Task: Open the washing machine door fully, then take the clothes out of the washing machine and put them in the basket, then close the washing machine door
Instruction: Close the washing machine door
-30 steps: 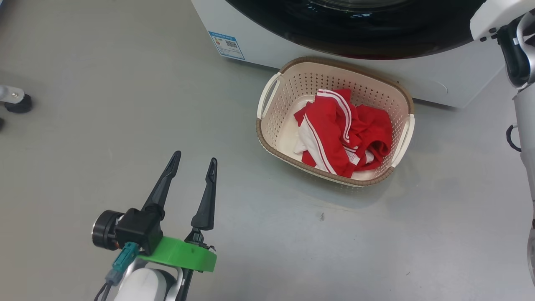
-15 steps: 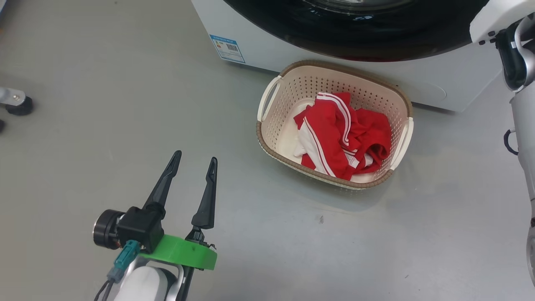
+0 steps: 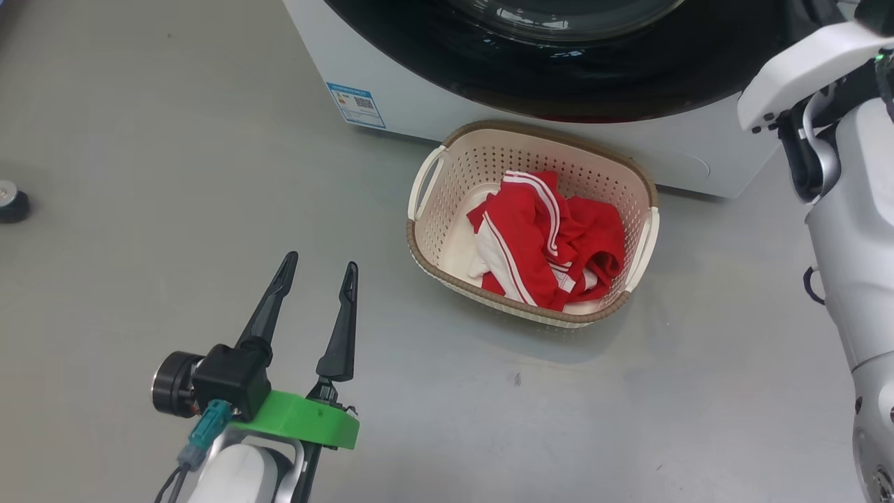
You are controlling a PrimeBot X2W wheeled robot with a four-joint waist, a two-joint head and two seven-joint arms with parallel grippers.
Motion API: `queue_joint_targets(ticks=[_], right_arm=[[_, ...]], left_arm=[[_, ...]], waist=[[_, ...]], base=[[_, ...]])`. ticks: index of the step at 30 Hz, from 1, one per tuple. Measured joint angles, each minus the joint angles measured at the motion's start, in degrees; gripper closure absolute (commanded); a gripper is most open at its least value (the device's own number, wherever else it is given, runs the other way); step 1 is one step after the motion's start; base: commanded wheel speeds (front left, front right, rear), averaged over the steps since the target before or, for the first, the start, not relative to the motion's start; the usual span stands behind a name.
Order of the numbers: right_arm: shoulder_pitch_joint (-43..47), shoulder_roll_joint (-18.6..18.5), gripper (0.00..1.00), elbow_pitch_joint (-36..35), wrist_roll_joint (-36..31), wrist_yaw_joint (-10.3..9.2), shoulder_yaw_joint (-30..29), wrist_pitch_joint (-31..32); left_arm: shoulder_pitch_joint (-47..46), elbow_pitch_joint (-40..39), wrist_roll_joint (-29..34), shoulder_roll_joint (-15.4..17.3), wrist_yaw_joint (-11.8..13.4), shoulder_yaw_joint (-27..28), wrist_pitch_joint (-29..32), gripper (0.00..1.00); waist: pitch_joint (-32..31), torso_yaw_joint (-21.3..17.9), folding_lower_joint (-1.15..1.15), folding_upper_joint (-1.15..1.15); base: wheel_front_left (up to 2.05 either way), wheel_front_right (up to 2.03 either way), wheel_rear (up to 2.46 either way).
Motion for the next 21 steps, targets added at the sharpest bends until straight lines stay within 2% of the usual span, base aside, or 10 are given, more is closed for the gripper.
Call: queue_joint_targets(ticks=[9, 10, 11, 13, 14, 15, 21], right_arm=[[6.29, 2.34, 1.00, -0.04, 1.59, 0.53, 0.90, -3.52], [7.16, 2.47, 0.95, -0.31, 1.63, 0.54, 0.93, -3.69], [8.04, 2.72, 0.77, -0.54, 1.85, 0.54, 0.96, -3.97], [9.86, 3.31, 0.32, -1.16, 2.34, 0.54, 0.96, -4.30], [10.80, 3.56, 0.03, -1.46, 2.54, 0.55, 0.98, -4.43], [11.75, 3.79, 0.00, -1.74, 2.72, 0.55, 0.98, -4.43], [17.12, 4.64, 0.00, -3.26, 3.25, 0.55, 0.44, -4.71]], left_arm=[[0.01, 0.55, 0.21, 0.66, 0.23, 1.43, -0.01, 0.00], [0.02, 0.64, 0.24, 0.76, 0.23, 1.52, -0.01, 0.00], [0.03, 0.75, 0.26, 0.89, 0.23, 1.60, -0.01, 0.00], [0.08, 0.87, 0.27, 1.25, 0.23, 1.83, -0.02, 0.00], [0.12, 0.91, 0.27, 1.48, 0.23, 2.01, -0.02, 0.00], [0.16, 0.97, 0.27, 1.75, 0.24, 2.15, -0.02, 0.00], [0.62, 1.51, 0.44, 2.72, 0.24, 2.57, -0.02, 0.00]], waist=[[-2.28, -3.02, 0.00, 0.00], [-2.57, -3.39, 0.00, 0.00], [-2.87, -3.77, 0.00, 0.00], [-3.53, -4.55, 0.00, 0.00], [-3.87, -4.96, -0.01, 0.00], [-4.22, -5.37, -0.01, 0.00], [-6.18, -7.48, -0.01, 0.00]], base=[[0.00, 0.00, 0.00], [0.00, 0.00, 0.00], [0.00, 0.00, 0.00], [0.00, 0.00, 0.00], [0.00, 0.00, 0.00], [0.00, 0.00, 0.00], [0.00, 0.00, 0.00]])
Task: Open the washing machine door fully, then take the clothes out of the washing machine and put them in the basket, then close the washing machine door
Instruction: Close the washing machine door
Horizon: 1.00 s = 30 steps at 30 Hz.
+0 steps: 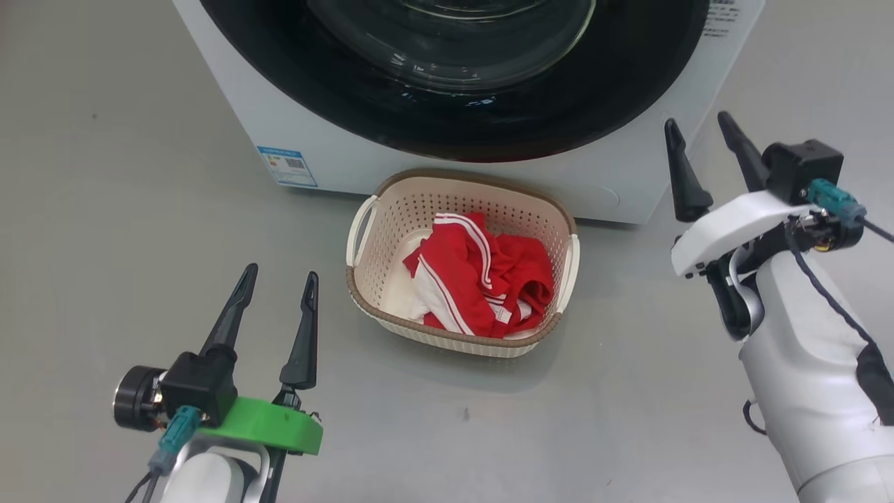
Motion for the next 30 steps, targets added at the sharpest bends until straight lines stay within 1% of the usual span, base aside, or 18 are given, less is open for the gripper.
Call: queue_joint_targets(ticks=[7, 11, 14, 20, 22, 26, 30], right_arm=[[7.87, 1.19, 0.00, -2.27, 0.96, -0.09, -1.37, -0.21], [12.02, 1.89, 0.00, -5.15, 1.34, -0.22, -2.50, -0.21], [15.02, 2.24, 0.00, -7.31, 1.92, -1.09, -3.30, -0.21], [20.45, 2.33, 0.00, -11.29, 2.03, -1.64, -3.60, -0.21], [22.08, 2.33, 0.00, -12.49, 1.91, -1.71, -3.70, -0.21], [25.28, 2.53, 0.00, -15.24, 1.59, -2.57, -3.74, -0.21], [27.51, 2.75, 0.00, -17.73, 1.02, -2.64, -3.28, -0.21]], left_arm=[[2.65, 1.27, 0.00, 1.52, 0.46, 0.79, 0.05, 0.00], [3.84, 1.57, -0.01, 1.75, 0.48, 1.12, 0.10, 0.00], [4.56, 1.62, -0.11, 1.99, 0.49, 1.37, 0.18, 0.00], [5.88, 1.45, -0.18, 2.34, 0.91, 1.54, 0.69, 0.00], [5.92, 1.40, -0.18, 2.35, 0.91, 1.42, 1.09, 0.00], [6.39, 1.07, -0.18, 2.43, 0.91, 1.04, 1.44, 0.00], [6.41, 0.55, -0.18, 2.46, 0.91, 0.91, 1.69, 0.00]], waist=[[-2.83, -3.21, 0.00, 0.00], [-4.42, -5.16, 0.00, 0.00], [-5.63, -6.50, 0.00, 0.00], [-7.55, -9.08, 0.00, 0.00], [-8.13, -9.70, 0.00, 0.00], [-8.99, -10.65, 0.00, 0.00], [-9.25, -11.03, 0.00, 0.00]], base=[[0.00, 0.00, 0.00], [0.00, 0.00, 0.00], [0.00, 0.00, 0.00], [0.00, 0.00, 0.00], [0.00, 0.00, 0.00], [0.00, 0.00, 0.00], [0.00, 0.00, 0.00]])
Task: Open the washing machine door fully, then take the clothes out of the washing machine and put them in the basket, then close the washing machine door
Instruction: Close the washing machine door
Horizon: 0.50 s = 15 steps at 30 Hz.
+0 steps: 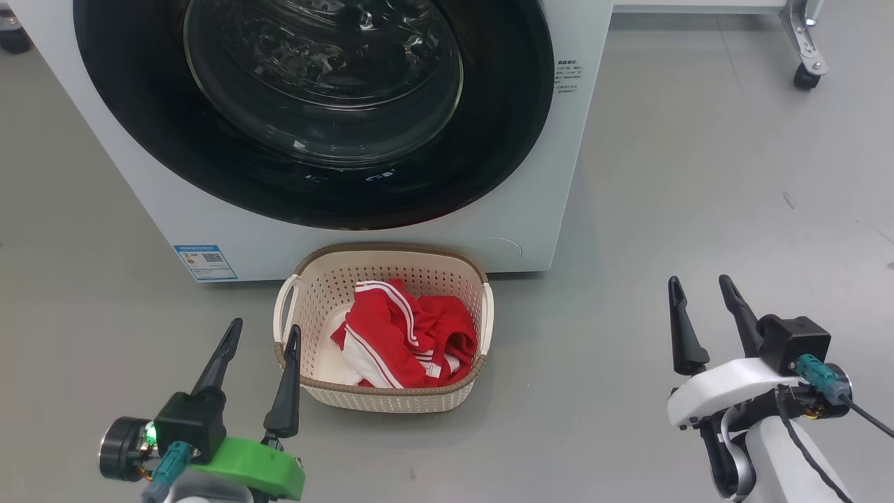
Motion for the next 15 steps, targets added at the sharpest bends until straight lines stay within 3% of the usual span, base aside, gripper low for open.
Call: queue_joint_targets(ticks=[15], right_arm=[[5.36, 0.74, 0.00, -8.13, -1.23, -1.08, 1.34, 0.00]], left_arm=[[1.16, -1.11, 0.00, 0.30, 0.54, 0.22, 0.93, 0.00]], waist=[[0.59, 0.16, 0.00, 0.00]], base=[[0.00, 0.00, 0.00]])
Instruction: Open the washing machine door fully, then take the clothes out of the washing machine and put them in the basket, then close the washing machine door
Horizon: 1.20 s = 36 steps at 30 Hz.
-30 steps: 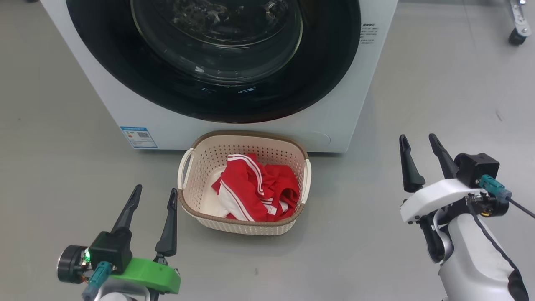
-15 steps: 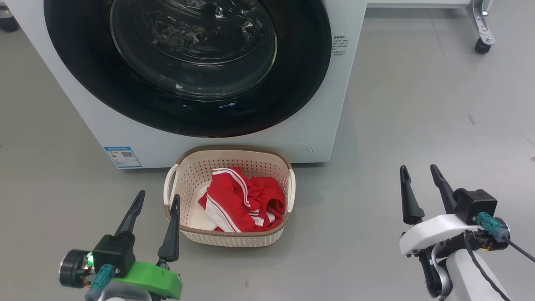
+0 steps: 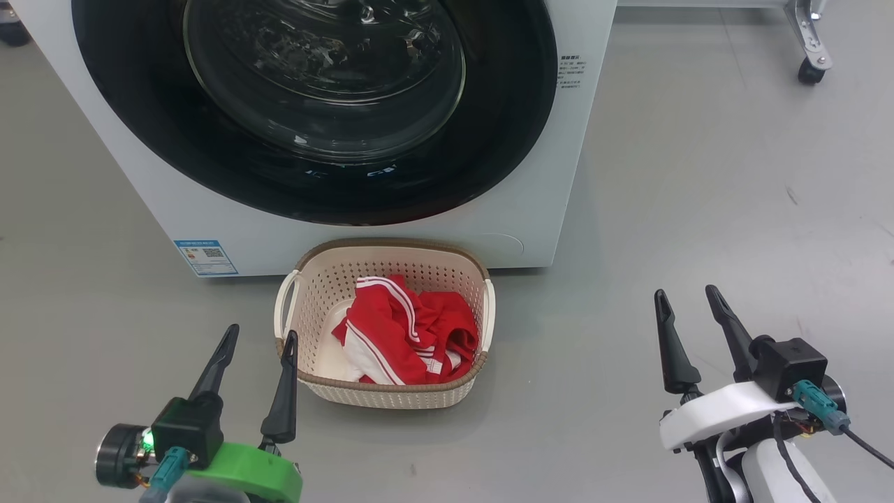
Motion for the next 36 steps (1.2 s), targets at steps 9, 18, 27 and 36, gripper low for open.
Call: queue_joint_targets(ticks=[9, 18, 27, 36], right_arm=[[2.98, 0.00, 0.00, -3.10, -0.33, -1.43, -0.07, 0.00], [5.04, -0.02, 0.00, -5.69, -0.33, -2.04, -0.16, 0.07], [6.66, -0.05, 0.00, -7.83, -0.32, -2.53, -0.26, 1.09], [7.67, -0.04, 0.00, -9.54, -0.32, -2.97, -0.25, 1.63]], left_arm=[[0.03, -0.45, 0.00, -0.01, 0.05, 0.15, 0.01, 0.00], [0.24, -0.85, 0.00, -0.01, 0.51, 0.24, 0.33, 0.00], [0.29, -1.13, 0.00, -0.01, 0.55, 0.22, 0.49, 0.00], [0.32, -1.32, 0.00, -0.01, 0.56, 0.16, 0.51, 0.00]], waist=[[0.11, 0.15, 0.00, 0.00], [0.12, 0.20, 0.00, 0.00], [0.08, 0.11, 0.00, 0.00], [-0.13, -0.02, 0.00, 0.00]], base=[[0.00, 0.00, 0.00], [0.00, 0.00, 0.00], [0.00, 0.00, 0.00], [0.00, 0.00, 0.00]])
